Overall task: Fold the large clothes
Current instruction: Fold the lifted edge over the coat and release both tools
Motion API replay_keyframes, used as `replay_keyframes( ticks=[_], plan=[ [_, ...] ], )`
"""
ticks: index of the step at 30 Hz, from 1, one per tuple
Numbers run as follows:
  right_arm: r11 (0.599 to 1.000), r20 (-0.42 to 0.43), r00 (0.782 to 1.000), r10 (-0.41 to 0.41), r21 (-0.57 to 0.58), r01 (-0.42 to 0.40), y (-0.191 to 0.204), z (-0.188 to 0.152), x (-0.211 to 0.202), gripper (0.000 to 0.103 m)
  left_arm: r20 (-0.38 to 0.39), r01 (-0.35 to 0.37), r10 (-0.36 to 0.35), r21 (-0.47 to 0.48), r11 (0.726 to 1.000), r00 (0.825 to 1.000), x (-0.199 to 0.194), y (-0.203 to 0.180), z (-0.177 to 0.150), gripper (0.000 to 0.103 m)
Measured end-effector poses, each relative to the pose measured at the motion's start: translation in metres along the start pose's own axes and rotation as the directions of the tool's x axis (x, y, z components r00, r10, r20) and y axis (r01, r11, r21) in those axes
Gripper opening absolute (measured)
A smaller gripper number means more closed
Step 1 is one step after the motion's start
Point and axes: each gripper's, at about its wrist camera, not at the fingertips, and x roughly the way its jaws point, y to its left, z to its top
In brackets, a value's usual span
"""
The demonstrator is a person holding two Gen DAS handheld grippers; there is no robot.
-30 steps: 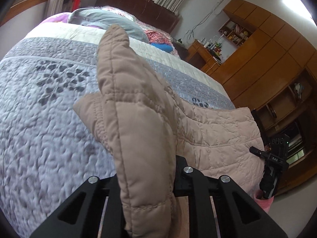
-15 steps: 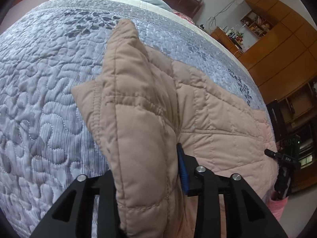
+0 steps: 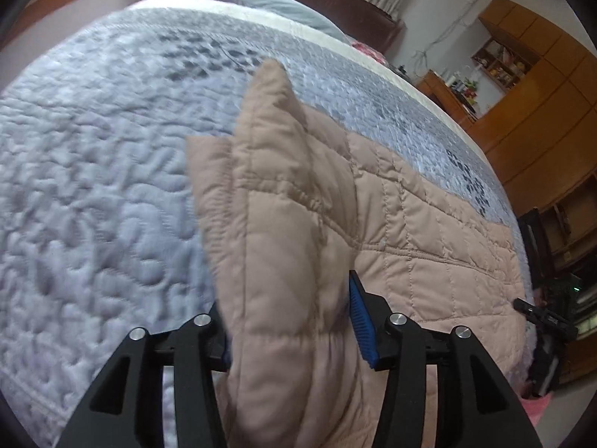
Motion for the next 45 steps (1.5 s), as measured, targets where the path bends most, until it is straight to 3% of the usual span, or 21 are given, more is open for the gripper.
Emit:
replay_keyframes(
  ticks=[3, 7, 8, 11, 16, 24, 29, 45],
  plan=[
    [0.995, 0.047, 0.996, -0.081, -0.057, 0.084, 0.018, -0.007, -0.028, 0.047, 0.055, -0.086, 0.086, 0.008, 0.996, 0.995, -0.028, -0.006, -0.005, 0.049],
    [0.98, 0.042, 0.995, -0.094, -0.172, 0.1, 0.057, -0.022, -0.047, 0.047, 0.161, -0.189, 0.177, 0.063, 0.98, 0.971, -0.062, -0.036, -0.018, 0.05],
    [0.974, 0.04, 0.994, -0.102, -0.2, 0.107, 0.065, -0.026, -0.048, 0.046, 0.179, -0.188, 0.171, 0.086, 0.978, 0.969, -0.068, -0.046, -0.024, 0.05],
    [0.961, 0.018, 0.994, -0.109, -0.253, 0.11, 0.08, -0.039, -0.041, 0.045, 0.162, -0.187, 0.163, 0.146, 0.972, 0.973, -0.066, -0.069, -0.037, 0.065],
    [0.954, -0.013, 0.992, -0.126, -0.274, 0.117, 0.084, -0.054, -0.026, 0.043, 0.112, -0.223, 0.205, 0.193, 0.956, 0.972, -0.036, -0.086, -0.058, 0.066],
    [0.964, -0.007, 0.99, -0.137, -0.23, 0.132, 0.069, -0.068, -0.01, 0.04, 0.125, -0.27, 0.247, 0.223, 0.937, 0.961, -0.016, -0.088, -0.074, 0.066],
    [0.978, -0.02, 0.994, -0.107, -0.184, 0.102, 0.053, -0.073, 0.007, 0.038, 0.123, -0.271, 0.248, 0.234, 0.934, 0.961, -0.006, -0.084, -0.079, 0.066],
    [0.973, 0.023, 0.991, -0.132, -0.189, 0.134, 0.057, -0.08, 0.014, 0.038, 0.138, -0.271, 0.243, 0.247, 0.93, 0.96, 0.002, -0.08, -0.082, 0.069]
  ],
)
